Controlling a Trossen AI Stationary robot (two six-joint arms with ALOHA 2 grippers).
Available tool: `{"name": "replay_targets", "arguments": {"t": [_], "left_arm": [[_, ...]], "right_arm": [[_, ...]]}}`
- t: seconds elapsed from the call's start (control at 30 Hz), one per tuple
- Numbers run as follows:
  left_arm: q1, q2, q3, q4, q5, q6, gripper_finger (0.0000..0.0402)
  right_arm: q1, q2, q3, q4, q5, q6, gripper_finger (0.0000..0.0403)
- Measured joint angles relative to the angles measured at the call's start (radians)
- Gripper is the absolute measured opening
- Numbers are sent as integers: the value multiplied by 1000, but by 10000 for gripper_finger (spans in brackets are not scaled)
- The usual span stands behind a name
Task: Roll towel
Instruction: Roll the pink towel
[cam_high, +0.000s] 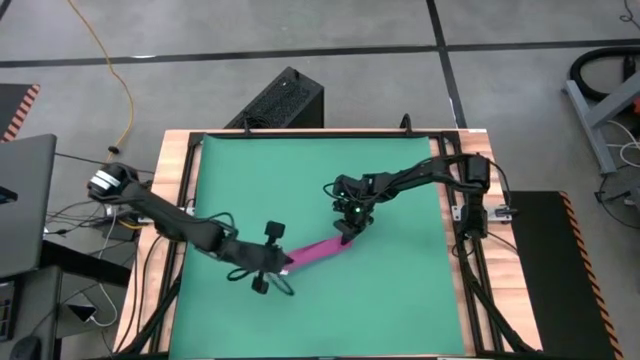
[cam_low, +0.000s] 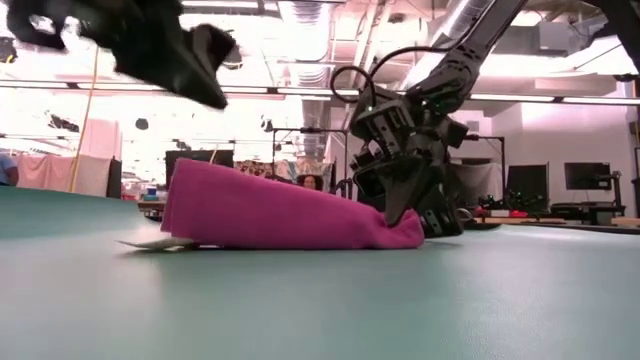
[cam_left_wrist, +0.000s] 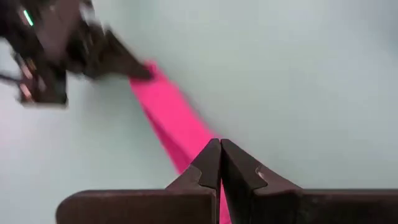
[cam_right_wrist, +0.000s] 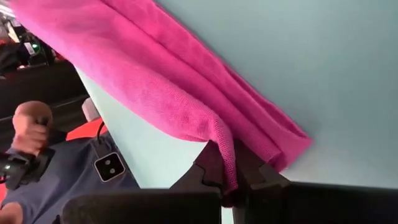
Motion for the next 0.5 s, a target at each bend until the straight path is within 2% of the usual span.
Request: {"name": "replay_targets", "arguments": {"t": [0.2,0.4,0.5], "left_arm": [[-61,-5,0,58,-68,20,0],[-70,113,-1,97,-181,-23,0],[-69,192,-12,147,-201,-38,0]], "right_arm": [[1,47,5,14,-2,3,17],[1,54,3,26,2,3,17],[1,55,3,29,4,3,17]]}}
